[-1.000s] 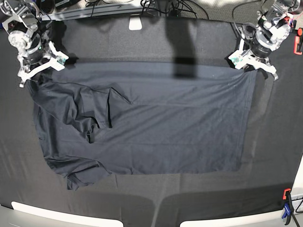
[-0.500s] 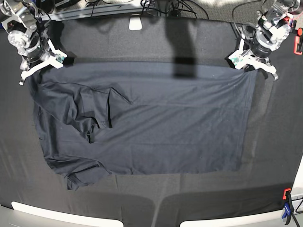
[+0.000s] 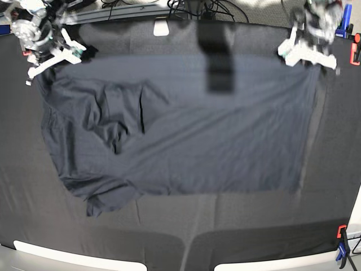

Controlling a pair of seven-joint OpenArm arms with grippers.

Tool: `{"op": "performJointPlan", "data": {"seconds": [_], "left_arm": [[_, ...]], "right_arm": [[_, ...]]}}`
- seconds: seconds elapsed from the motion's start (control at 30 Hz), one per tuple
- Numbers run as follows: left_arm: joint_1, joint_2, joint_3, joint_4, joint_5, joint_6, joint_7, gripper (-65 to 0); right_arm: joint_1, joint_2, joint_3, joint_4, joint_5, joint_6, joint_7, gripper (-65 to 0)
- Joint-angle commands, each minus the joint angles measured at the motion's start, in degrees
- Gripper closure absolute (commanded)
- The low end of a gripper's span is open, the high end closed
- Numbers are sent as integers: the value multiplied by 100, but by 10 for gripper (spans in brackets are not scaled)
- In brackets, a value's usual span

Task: Layout the t-shirt on the table in an organized manner, then fold the t-shirt properly
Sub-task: 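Lift the shirt edge with both grippers and stretch it taut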

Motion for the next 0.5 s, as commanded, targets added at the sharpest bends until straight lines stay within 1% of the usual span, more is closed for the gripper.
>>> {"op": "performJointPlan", "data": {"seconds": [0.0, 0.03, 0.1, 0.2, 0.33, 0.47], "left_arm": [[144, -98, -37, 109, 155, 144, 245, 0], [240, -101, -37, 175, 186, 153, 254, 0], [417, -98, -37, 286, 216, 151, 297, 0], [616, -98, -37, 417, 216, 151, 330, 0], [791, -98, -37, 601, 221, 149, 466, 0], [903, -98, -37, 780, 319, 151, 459, 0]], "right_arm": [[-116, 203, 57, 59, -136, -107, -181, 0], [-205, 267, 57, 63, -136, -125, -210, 0], [-400, 396, 57, 98, -136, -278, -273, 0], [-625, 509, 57, 205, -136, -424, -330, 0], [-846, 520, 57, 417, -157, -428, -376, 0], [-1014, 522, 57, 557, -457, -444, -409, 0]]}}
